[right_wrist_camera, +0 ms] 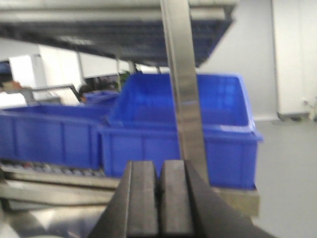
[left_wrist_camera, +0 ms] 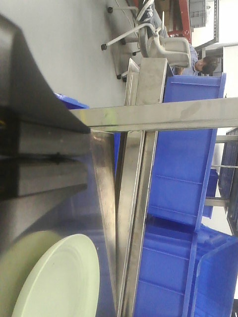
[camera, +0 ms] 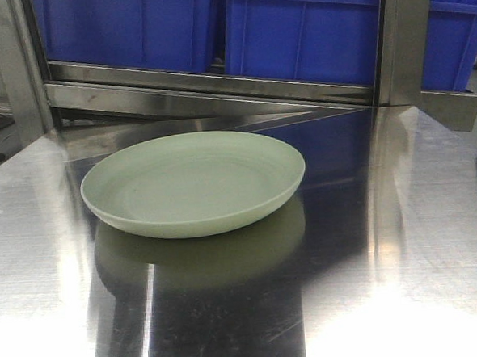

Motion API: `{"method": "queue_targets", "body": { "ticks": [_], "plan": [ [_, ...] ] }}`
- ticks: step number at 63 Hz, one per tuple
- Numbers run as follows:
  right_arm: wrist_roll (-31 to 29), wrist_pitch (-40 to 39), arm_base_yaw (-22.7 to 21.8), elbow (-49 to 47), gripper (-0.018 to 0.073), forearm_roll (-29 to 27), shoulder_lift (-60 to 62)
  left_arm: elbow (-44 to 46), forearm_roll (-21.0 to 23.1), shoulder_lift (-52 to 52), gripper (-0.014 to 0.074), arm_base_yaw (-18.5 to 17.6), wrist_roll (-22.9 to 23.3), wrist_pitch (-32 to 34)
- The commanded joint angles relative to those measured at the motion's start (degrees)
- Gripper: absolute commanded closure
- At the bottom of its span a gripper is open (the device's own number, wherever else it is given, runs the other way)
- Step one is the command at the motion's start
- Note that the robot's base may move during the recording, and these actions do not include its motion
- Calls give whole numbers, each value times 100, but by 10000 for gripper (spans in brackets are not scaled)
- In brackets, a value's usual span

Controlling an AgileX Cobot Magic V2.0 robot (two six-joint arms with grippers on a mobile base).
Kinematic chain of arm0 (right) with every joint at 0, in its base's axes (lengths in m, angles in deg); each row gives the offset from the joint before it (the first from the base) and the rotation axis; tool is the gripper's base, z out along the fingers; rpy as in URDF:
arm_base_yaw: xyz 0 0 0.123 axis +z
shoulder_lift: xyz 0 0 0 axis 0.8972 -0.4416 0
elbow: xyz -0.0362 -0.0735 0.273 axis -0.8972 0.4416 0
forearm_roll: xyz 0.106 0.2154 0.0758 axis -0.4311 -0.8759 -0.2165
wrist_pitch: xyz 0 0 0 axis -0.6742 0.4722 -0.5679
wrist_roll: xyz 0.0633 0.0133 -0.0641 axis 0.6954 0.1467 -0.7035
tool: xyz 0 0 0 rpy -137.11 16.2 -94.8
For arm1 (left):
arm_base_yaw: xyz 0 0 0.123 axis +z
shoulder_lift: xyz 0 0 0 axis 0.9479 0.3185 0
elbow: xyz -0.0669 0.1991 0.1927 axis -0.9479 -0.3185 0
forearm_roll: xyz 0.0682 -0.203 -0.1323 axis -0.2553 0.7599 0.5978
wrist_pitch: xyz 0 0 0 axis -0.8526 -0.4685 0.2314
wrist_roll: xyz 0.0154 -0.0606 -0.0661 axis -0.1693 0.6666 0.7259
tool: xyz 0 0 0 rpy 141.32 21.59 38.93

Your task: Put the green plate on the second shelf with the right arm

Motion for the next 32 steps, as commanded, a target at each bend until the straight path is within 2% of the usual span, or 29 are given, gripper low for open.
{"method": "queue_targets", "body": {
  "ticks": [1, 22, 32],
  "plan": [
    [8, 126, 193, -1018, 510, 75, -603, -227, 32, -90, 466, -22, 14, 478],
    [8, 1678, 1332, -3520, 510, 8, -4346, -227, 32, -90, 466, -22, 14, 478],
    [8, 2637, 1498, -4548, 487, -158, -5987, -227, 32, -90, 466, -22, 14, 478]
  ]
}}
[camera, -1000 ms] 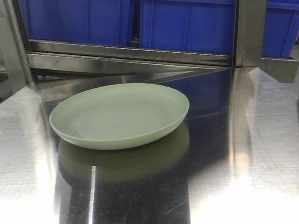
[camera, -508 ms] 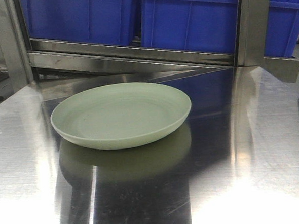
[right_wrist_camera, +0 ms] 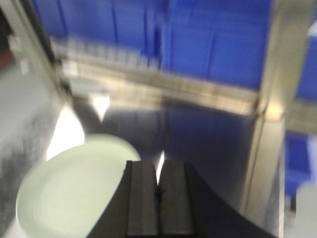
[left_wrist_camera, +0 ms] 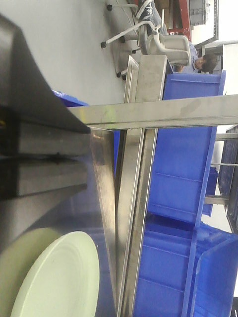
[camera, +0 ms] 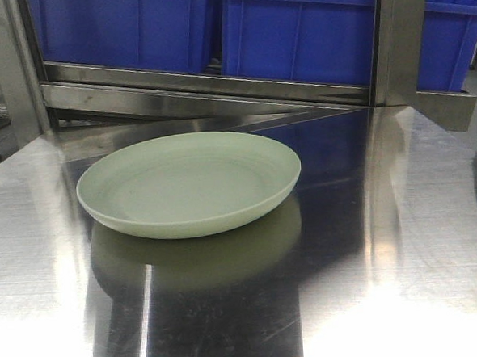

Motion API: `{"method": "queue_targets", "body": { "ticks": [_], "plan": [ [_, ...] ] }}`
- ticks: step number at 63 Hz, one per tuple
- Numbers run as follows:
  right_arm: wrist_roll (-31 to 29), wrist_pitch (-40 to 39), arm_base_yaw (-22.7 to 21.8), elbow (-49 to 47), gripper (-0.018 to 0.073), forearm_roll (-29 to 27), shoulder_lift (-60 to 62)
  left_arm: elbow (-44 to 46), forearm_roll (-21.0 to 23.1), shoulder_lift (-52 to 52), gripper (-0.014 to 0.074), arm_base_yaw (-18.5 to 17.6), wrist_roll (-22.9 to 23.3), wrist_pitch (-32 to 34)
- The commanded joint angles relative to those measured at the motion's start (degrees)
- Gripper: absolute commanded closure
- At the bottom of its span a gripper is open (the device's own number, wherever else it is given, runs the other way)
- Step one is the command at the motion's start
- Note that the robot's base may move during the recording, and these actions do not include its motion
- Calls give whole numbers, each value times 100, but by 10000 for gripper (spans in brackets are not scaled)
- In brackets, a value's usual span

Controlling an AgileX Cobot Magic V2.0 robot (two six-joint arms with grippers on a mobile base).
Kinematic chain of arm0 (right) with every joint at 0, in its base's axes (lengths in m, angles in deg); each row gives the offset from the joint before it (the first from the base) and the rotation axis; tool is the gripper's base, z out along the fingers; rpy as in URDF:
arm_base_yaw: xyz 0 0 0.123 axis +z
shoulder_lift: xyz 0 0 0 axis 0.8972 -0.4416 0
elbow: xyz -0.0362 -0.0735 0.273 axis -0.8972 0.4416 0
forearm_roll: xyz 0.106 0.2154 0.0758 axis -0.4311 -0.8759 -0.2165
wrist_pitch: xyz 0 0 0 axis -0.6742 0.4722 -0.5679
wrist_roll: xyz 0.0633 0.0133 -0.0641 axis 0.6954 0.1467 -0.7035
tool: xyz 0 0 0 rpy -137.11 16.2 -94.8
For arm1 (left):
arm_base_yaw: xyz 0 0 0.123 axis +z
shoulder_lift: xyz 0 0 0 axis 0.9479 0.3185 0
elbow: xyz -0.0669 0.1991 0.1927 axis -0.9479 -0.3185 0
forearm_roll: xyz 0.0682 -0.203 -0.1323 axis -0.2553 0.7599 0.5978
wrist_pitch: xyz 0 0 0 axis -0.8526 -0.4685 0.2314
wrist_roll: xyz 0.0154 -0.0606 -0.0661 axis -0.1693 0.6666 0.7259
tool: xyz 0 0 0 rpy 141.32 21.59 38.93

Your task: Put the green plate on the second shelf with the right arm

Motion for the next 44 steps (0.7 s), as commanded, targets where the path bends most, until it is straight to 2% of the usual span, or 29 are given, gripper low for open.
{"method": "queue_targets", "body": {
  "ticks": [1, 5, 12, 17, 33, 44],
  "plan": [
    [-19, 153, 23, -722, 469, -149, -916, -227, 32, -90, 466, -22, 14, 478],
    [-19, 446, 23, -1081, 376, -346, -1590, -227, 32, -90, 466, -22, 14, 478],
    [-19, 966, 23, -1697, 126, -822, -2499, -227, 32, -90, 466, -22, 14, 478],
    [-19, 1373, 23, -2116, 16, -1157, -3168, -227, 32, -90, 466, -22, 14, 478],
    [-19, 2300, 56, -3032, 18, -1656, -4813, -227, 32, -90, 466, -22, 14, 478],
    [-19, 2288, 259, -3087, 18, -1670, -5197, -227, 32, -90, 466, -22, 14, 478]
  ]
}}
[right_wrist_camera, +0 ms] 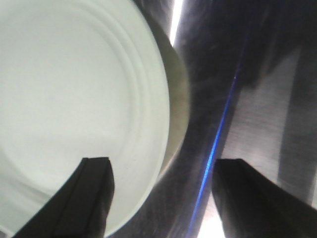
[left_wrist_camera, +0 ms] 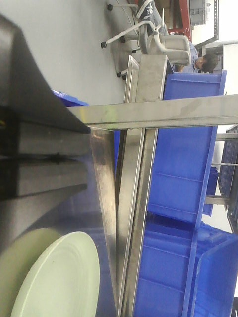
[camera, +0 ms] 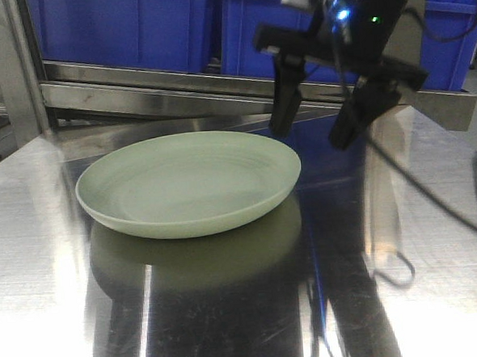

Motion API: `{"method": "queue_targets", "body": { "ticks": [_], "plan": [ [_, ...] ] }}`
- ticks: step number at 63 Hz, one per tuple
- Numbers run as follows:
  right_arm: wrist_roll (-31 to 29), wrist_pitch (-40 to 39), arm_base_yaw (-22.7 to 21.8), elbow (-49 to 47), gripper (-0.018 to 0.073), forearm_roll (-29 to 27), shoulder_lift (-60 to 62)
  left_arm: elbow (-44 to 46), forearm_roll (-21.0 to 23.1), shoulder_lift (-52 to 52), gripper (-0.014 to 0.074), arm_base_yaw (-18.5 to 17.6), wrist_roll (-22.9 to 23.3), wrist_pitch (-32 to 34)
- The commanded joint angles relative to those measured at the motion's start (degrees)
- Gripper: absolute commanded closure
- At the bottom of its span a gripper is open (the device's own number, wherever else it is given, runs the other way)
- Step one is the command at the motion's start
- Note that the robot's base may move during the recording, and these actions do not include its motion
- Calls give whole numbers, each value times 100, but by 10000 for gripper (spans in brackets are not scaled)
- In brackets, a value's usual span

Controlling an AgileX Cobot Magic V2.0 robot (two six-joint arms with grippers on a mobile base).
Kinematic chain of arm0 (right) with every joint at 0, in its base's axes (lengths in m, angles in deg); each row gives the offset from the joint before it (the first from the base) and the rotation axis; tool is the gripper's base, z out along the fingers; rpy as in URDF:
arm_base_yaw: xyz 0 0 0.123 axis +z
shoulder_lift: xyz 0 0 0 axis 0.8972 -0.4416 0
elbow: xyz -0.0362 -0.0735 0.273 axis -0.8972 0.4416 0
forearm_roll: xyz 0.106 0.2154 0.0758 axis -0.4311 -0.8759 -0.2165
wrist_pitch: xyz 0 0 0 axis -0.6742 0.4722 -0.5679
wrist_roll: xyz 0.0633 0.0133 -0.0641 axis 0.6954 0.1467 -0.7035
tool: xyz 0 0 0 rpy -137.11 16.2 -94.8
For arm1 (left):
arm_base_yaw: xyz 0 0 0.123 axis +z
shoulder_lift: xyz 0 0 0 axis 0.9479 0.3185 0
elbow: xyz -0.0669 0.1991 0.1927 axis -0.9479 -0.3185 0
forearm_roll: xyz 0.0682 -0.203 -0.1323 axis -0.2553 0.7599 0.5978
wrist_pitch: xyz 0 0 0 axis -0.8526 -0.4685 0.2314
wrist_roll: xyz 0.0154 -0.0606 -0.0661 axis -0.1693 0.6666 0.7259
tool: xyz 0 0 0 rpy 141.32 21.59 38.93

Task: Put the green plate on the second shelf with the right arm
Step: 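Lower the right gripper onto the plate rim farthest from the robot, then close the right gripper on the plate rim and lift it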

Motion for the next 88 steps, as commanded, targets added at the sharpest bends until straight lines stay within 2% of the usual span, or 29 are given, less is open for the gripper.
{"method": "queue_targets", "body": {
  "ticks": [1, 14, 17, 18, 37, 43, 57, 60, 68, 82, 88],
  "plan": [
    [-19, -121, 114, -228, 18, -196, 194, -227, 32, -90, 466, -22, 14, 478],
    [-19, -398, 188, -228, 18, -204, 76, -227, 32, -90, 466, -22, 14, 478],
    [-19, -409, 183, -228, 18, -204, 46, -227, 32, -90, 466, -22, 14, 478],
    [-19, -409, 183, -228, 47, -204, 36, -227, 32, -90, 466, -22, 14, 478],
    [-19, -423, 188, -228, 53, -312, -152, -227, 32, -90, 466, -22, 14, 478],
    [-19, -423, 188, -228, 144, -312, -152, -227, 32, -90, 466, -22, 14, 478],
    [-19, -407, 177, -228, 553, -267, -159, -227, 32, -90, 466, -22, 14, 478],
    [-19, -343, 147, -228, 528, -262, -159, -227, 32, -90, 466, -22, 14, 478],
    [-31, -93, 11, -228, 536, -179, -94, -227, 32, -90, 466, -22, 14, 478],
    [-25, -93, -107, -228, 536, 794, 1003, -227, 32, -90, 466, -22, 14, 478],
    [-7, -179, -107, -222, 536, 1040, 1587, -227, 32, -90, 466, -22, 14, 478]
  ]
}}
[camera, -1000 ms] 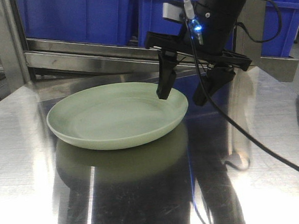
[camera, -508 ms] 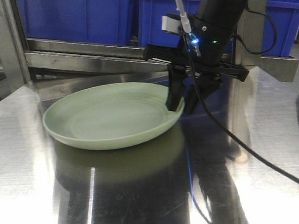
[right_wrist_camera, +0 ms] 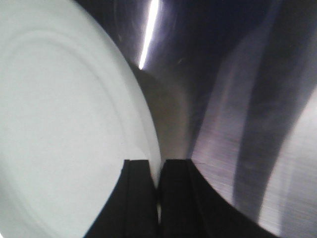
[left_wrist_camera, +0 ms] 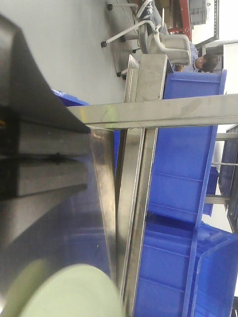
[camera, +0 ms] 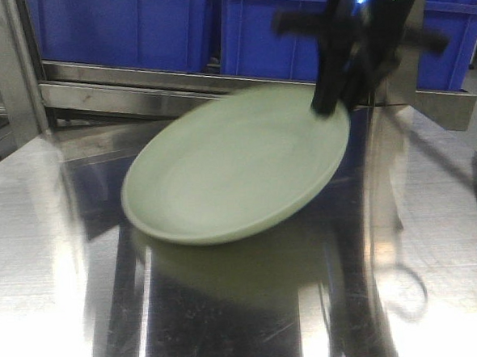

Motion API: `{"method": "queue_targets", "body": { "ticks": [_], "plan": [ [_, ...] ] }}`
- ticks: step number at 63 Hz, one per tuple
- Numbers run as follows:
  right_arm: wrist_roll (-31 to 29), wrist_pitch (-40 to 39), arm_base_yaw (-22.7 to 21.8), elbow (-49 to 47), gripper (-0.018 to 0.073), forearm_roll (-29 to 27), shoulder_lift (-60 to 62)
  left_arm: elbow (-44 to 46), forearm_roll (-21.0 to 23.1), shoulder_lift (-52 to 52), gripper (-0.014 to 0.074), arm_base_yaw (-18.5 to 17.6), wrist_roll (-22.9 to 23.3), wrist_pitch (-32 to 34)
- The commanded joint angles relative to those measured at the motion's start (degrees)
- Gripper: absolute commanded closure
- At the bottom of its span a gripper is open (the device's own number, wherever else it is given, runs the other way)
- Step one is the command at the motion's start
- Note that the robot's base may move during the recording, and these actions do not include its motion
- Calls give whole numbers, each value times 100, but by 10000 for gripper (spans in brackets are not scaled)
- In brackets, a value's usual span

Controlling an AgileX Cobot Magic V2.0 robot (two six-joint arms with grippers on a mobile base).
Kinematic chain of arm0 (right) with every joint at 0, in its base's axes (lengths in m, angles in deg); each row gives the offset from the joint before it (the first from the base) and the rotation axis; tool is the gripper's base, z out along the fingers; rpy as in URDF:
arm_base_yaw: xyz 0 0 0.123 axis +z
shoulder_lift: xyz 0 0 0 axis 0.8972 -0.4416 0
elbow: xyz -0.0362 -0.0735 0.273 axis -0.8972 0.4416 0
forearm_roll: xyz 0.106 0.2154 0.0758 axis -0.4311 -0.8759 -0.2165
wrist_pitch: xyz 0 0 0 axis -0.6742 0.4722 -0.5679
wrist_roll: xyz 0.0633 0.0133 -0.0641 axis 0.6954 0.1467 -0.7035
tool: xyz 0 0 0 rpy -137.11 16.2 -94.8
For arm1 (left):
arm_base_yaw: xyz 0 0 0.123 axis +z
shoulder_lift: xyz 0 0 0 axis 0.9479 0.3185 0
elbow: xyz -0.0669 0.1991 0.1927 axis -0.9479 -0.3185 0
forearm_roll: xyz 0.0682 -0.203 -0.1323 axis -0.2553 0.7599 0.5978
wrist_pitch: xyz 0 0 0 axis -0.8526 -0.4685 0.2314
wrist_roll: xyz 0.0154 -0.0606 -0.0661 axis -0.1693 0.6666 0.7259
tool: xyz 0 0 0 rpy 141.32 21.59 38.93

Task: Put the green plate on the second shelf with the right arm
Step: 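Close the right gripper on the plate rim and lift it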

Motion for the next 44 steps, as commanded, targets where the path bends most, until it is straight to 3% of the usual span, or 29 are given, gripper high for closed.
{"method": "queue_targets", "body": {
  "ticks": [1, 15, 31, 44],
  "plan": [
    [-6, -241, -28, -169, 536, 170, 1039, -227, 32, -90, 466, -22, 14, 478],
    [257, -710, -28, 192, 536, 571, 2734, -227, 32, -90, 466, -22, 14, 478],
    [347, -1401, -28, 1259, 535, 1192, 4850, -227, 32, -90, 466, -22, 14, 478],
    [621, -1589, -33, 2337, 535, 2180, 6788, -227, 32, -90, 466, -22, 14, 478]
  ]
}}
